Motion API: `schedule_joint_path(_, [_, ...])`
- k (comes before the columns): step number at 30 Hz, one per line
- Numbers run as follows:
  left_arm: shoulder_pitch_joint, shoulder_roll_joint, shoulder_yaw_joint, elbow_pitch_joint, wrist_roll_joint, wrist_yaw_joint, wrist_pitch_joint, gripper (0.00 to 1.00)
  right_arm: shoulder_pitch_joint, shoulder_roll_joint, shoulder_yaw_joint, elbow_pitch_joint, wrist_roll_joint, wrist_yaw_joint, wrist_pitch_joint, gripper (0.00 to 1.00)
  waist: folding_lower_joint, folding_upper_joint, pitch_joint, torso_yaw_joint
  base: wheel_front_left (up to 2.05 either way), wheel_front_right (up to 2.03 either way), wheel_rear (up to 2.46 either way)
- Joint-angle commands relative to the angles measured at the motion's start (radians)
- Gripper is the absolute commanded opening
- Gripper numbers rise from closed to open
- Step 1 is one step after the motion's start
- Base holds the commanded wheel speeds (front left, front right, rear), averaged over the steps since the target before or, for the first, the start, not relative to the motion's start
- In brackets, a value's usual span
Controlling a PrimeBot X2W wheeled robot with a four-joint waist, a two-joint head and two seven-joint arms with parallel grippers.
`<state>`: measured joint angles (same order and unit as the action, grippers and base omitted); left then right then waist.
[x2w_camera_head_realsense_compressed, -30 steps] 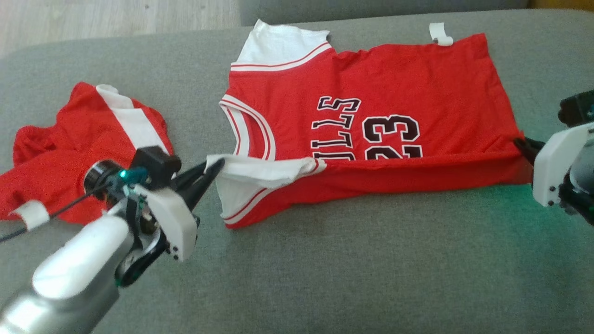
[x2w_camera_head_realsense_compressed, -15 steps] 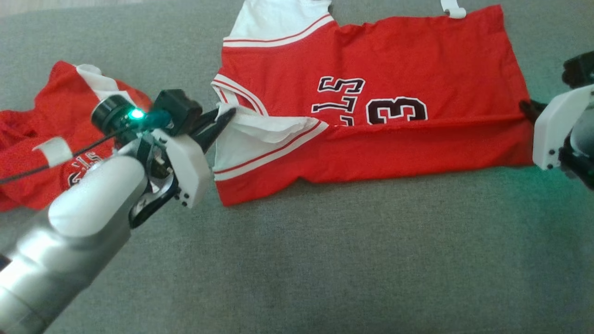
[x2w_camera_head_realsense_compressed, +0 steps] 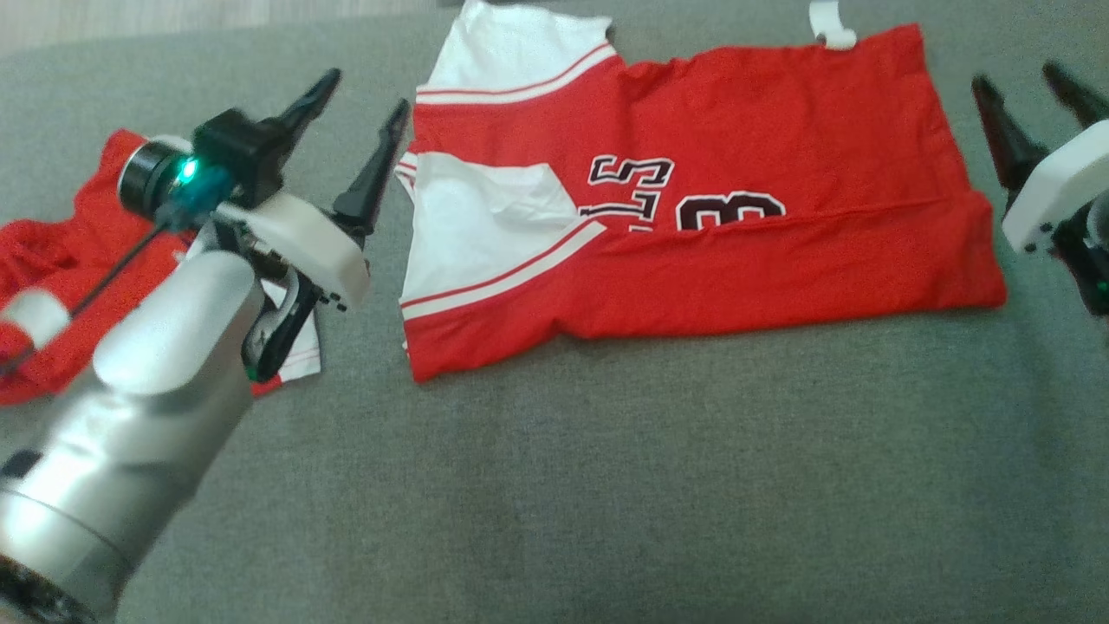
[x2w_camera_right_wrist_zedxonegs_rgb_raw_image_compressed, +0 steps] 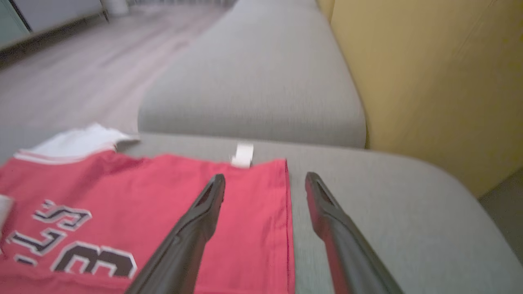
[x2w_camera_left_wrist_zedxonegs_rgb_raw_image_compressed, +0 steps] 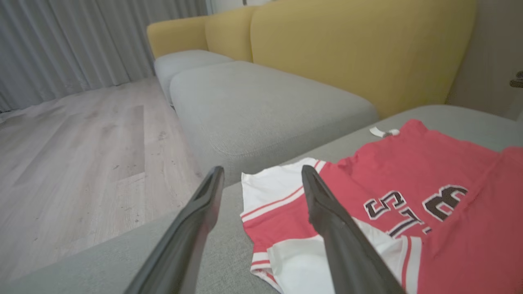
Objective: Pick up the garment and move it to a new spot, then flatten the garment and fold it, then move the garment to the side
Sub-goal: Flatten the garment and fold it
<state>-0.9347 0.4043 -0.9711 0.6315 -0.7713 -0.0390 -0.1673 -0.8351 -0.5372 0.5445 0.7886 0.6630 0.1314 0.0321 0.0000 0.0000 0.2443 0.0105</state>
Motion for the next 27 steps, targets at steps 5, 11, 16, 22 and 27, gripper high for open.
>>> schedule_joint_path(5, [0.081,0.012,0.126,-0.049,-0.032,0.098,-0.085,1.0,0.079,-0.011,-0.03,-0.125,0.0,-0.001,-0.223,1.0,0.0,0.0,-0.078,-0.007,0.0,0.0,0.0])
schedule_joint_path(11, [0.293,-0.024,0.3,-0.26,0.014,0.182,-0.094,1.0,0.24,0.009,-0.133,-0.227,-0.133,-0.001,-0.29,1.0,0.0,0.0,-0.131,-0.023,0.0,0.0,0.0])
schedule_joint_path(16, [0.498,-0.083,0.403,-0.405,0.14,0.212,-0.094,1.0,0.412,0.079,-0.268,-0.332,-0.271,-0.001,-0.293,1.0,0.0,0.0,-0.161,-0.028,0.0,0.0,0.0])
schedule_joint_path(22, [0.657,-0.16,0.441,-0.42,0.232,0.194,-0.094,1.0,0.554,0.16,-0.373,-0.405,-0.378,-0.001,-0.294,1.0,0.0,0.0,-0.174,-0.029,0.0,0.0,0.0])
schedule_joint_path(27, [0.728,-0.215,0.481,-0.374,0.297,0.168,-0.094,1.0,0.613,0.205,-0.408,-0.439,-0.439,-0.001,-0.294,1.0,0.0,0.0,-0.174,-0.033,0.0,0.0,0.0])
